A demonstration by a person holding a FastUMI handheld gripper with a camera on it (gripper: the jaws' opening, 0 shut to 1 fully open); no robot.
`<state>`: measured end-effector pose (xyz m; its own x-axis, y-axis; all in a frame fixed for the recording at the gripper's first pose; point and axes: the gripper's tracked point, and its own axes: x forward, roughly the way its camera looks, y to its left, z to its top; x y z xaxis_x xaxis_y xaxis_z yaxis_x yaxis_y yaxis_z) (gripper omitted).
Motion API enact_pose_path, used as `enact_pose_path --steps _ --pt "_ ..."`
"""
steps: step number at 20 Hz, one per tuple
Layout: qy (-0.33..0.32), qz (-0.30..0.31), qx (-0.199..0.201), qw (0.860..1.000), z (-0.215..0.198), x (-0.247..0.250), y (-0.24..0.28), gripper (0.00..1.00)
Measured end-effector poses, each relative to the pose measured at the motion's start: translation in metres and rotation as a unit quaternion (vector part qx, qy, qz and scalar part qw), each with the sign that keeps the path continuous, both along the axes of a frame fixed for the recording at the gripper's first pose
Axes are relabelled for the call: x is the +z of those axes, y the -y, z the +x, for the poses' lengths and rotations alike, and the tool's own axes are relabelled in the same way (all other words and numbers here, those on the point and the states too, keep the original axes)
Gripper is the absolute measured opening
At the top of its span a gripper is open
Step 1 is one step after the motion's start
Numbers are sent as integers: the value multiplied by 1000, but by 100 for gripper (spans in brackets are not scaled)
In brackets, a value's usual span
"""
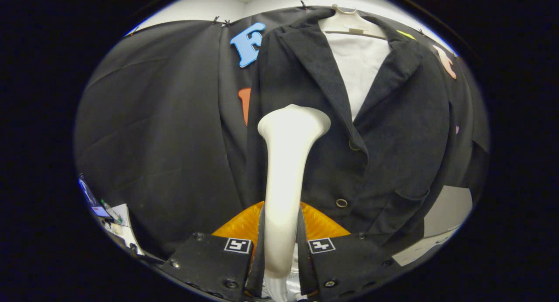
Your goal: Iron the clothes twice with a garment steamer, once on the left side and once on the right side.
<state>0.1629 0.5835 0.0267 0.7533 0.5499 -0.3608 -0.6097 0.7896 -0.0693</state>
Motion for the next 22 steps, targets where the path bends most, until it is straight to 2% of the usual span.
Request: enact_pose_path --steps 22 --pt "-80 -53 -13 995 -9 -116 36 34"
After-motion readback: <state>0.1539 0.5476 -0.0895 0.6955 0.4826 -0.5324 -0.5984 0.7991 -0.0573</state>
